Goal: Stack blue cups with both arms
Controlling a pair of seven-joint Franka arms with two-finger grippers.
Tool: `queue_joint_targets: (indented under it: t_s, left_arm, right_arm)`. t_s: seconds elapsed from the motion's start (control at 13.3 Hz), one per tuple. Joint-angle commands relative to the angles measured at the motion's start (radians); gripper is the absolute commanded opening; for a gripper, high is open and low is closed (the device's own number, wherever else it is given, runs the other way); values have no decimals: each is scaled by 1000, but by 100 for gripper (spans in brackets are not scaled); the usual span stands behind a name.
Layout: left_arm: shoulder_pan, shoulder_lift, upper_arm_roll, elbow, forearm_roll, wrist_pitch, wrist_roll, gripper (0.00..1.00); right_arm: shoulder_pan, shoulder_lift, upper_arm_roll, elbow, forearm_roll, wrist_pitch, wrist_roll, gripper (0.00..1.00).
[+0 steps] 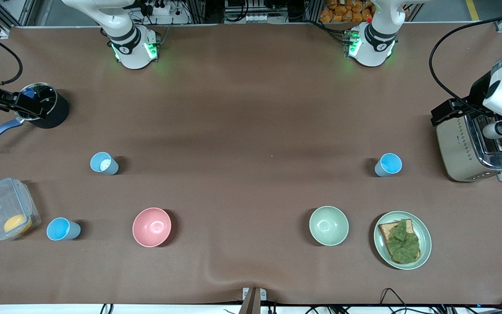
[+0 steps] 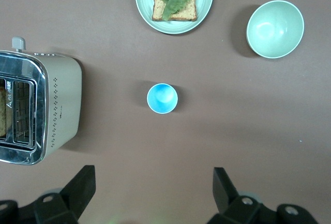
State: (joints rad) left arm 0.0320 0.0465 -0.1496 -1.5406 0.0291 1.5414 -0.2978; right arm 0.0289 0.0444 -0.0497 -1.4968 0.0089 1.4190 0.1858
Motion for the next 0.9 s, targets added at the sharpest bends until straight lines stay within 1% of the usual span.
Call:
queue_joint_targets:
  t_s: [0.0, 0.6, 0.82]
  left_arm:
    - [6, -11, -5, -7, 6, 3, -15, 100]
    - [8, -11, -7, -7, 6, 3, -15, 100]
    - [8, -11, -7, -7, 6, 3, -15, 100]
  right_arm:
    - [8, -6, -4, 7, -1, -9, -5, 100]
    - [11, -3, -4, 7, -1, -3, 9, 100]
    - [14, 9, -2, 10, 5, 32, -3, 100]
